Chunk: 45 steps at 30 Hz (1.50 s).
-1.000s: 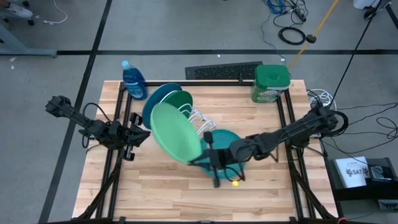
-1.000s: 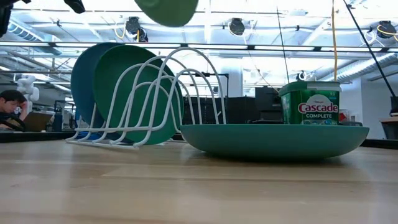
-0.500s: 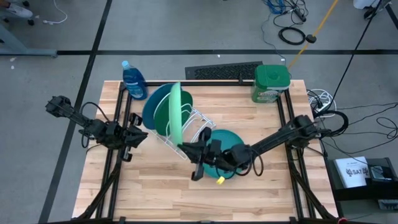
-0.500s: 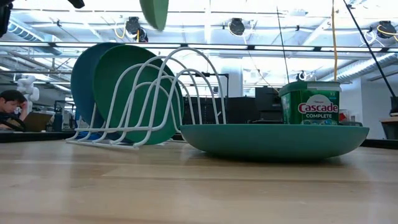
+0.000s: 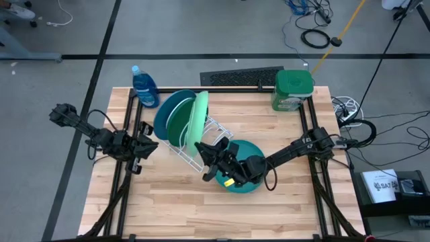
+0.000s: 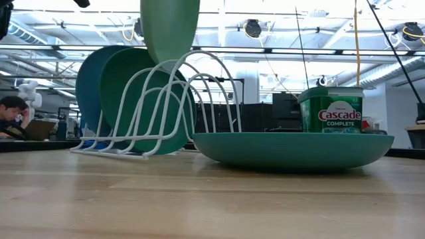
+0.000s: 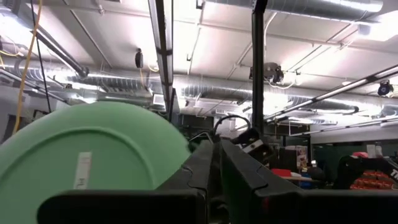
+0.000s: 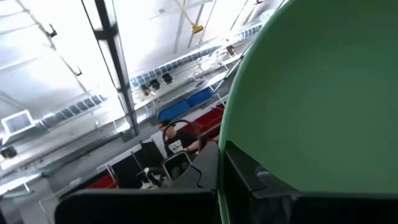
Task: Sort dishes
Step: Put the light green plate on the dish rack
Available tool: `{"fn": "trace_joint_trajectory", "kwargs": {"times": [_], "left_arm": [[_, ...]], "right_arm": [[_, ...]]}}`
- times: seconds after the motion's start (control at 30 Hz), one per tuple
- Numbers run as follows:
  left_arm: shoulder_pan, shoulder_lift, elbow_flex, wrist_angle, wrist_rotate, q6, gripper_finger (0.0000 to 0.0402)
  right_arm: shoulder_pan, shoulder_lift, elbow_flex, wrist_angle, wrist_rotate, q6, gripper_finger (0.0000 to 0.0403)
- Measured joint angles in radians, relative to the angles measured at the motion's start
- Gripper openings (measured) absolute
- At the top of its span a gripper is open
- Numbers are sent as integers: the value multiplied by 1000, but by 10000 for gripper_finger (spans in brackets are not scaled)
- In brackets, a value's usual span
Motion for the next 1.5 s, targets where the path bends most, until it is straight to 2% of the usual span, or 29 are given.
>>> {"fn": "trace_joint_trajectory", "kwargs": {"times": [0.27,0.47,0.67,1.3,1.5], "left_arm": [[0,0,0,8,0,8,31],[0,0,0,26,0,9,31],[0,0,0,25,0,10,31],[0,0,0,23,-2,10,31],[0,0,0,22,-2,10,31]], "right_arm": [[-26,0,0,-79,101,73,0],[-52,0,0,-244,102,215,0],[-66,1,0,-394,103,280,0],[-97,1,0,-648,92,280,6],[-98,1,0,-711,91,273,31]]}}
